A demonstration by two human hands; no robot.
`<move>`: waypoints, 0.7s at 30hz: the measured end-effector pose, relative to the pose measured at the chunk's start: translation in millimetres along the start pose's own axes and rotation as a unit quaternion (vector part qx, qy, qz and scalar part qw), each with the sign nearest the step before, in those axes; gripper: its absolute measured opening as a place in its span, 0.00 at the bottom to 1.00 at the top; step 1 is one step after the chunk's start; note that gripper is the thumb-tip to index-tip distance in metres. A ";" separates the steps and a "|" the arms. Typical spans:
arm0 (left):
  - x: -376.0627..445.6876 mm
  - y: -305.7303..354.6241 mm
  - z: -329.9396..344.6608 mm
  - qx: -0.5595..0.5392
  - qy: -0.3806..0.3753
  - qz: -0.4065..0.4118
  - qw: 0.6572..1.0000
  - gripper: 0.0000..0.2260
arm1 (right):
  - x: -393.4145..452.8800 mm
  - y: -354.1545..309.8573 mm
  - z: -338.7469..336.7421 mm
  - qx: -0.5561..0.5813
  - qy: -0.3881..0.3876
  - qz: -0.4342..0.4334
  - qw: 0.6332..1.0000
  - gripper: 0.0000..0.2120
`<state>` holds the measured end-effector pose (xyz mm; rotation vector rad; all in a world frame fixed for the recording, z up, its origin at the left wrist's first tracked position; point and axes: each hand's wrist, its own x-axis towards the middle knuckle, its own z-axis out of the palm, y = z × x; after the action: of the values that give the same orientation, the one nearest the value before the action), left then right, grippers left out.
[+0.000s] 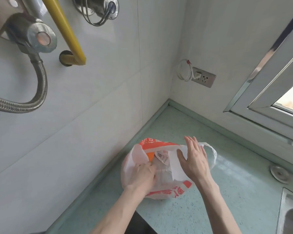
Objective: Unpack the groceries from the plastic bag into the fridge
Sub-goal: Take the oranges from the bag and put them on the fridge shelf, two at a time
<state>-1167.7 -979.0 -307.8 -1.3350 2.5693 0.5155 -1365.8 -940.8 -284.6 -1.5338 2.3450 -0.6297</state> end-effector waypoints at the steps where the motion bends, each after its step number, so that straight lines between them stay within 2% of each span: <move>1: 0.1 -2.1 1.7 0.038 -0.004 -0.012 0.999 0.12 | -0.2 -2.0 2.0 -0.006 -0.001 -0.010 1.000 0.28; 8: -12.6 -30.6 -5.1 0.109 0.066 -0.110 0.986 0.21 | 4.0 -10.2 10.4 -0.042 -0.024 -0.037 0.998 0.31; 14: -29.0 -58.4 -19.6 0.096 0.168 -0.213 0.958 0.43 | 5.0 -17.2 9.2 -0.076 -0.049 -0.031 0.995 0.33; 18: -35.0 -71.2 -24.8 0.079 0.238 -0.259 0.933 0.42 | 4.1 -17.9 9.3 -0.087 -0.051 -0.028 0.995 0.34; 21: -41.1 -72.1 -33.0 0.051 0.279 -0.253 0.925 0.42 | -0.5 -19.7 5.2 -0.080 -0.057 -0.024 0.995 0.34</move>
<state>-1085.6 -999.5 -279.2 -2.2607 2.4110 -0.1126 -1347.5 -948.2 -279.4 -1.6505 2.3267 -0.3623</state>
